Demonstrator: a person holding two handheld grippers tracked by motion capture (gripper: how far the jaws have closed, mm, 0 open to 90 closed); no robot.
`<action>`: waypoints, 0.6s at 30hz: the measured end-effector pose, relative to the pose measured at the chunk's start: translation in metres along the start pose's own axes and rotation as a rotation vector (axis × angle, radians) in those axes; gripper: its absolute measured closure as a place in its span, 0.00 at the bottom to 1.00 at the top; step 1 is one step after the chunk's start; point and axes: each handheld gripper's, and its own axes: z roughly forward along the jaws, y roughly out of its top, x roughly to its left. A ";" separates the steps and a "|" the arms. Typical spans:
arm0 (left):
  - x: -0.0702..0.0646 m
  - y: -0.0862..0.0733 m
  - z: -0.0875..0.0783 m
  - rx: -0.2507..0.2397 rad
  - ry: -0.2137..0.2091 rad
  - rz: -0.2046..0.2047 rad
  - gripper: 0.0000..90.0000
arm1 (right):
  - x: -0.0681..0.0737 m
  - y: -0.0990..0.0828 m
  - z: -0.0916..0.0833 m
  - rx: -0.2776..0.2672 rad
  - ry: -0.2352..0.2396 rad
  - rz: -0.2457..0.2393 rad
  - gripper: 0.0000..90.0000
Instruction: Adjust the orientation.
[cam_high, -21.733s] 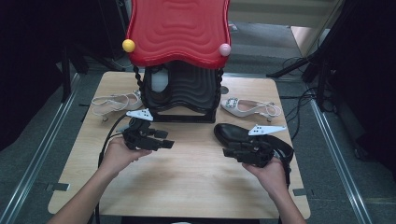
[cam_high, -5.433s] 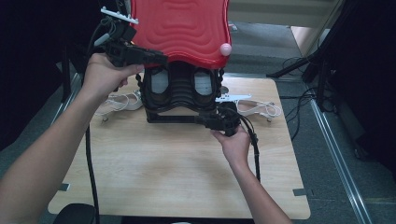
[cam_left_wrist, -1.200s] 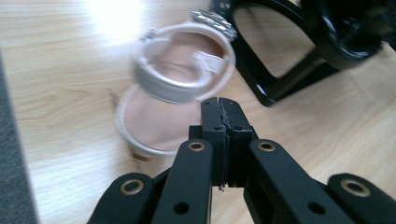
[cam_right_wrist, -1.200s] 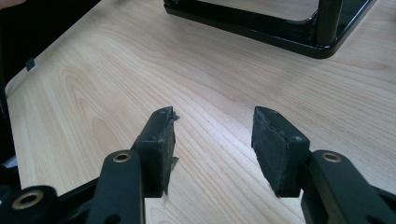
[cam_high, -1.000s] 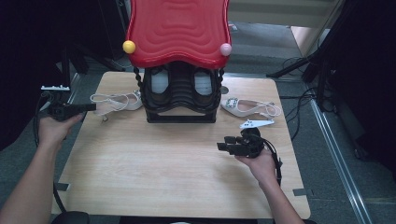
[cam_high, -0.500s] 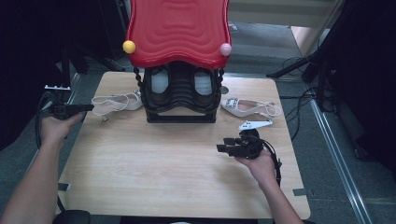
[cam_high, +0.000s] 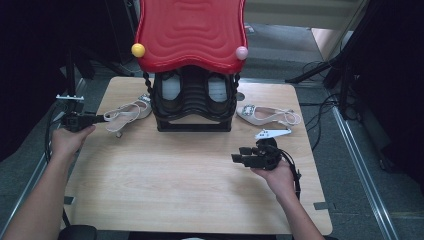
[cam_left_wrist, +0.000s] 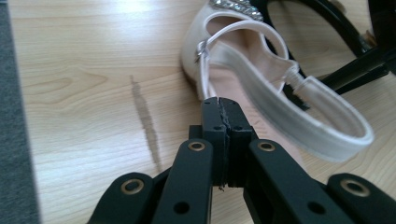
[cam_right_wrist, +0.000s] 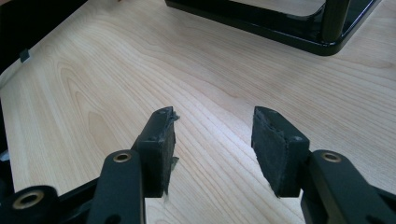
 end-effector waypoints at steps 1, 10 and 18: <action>-0.002 0.000 0.001 -0.003 0.002 0.003 1.00 | 0.000 0.000 0.000 0.000 0.001 0.000 0.57; -0.014 -0.001 0.003 -0.023 0.048 -0.019 1.00 | -0.001 0.000 -0.002 -0.006 -0.009 0.001 0.57; -0.002 -0.005 0.010 -0.016 0.065 -0.071 1.00 | -0.001 -0.001 -0.002 -0.001 -0.011 0.003 0.57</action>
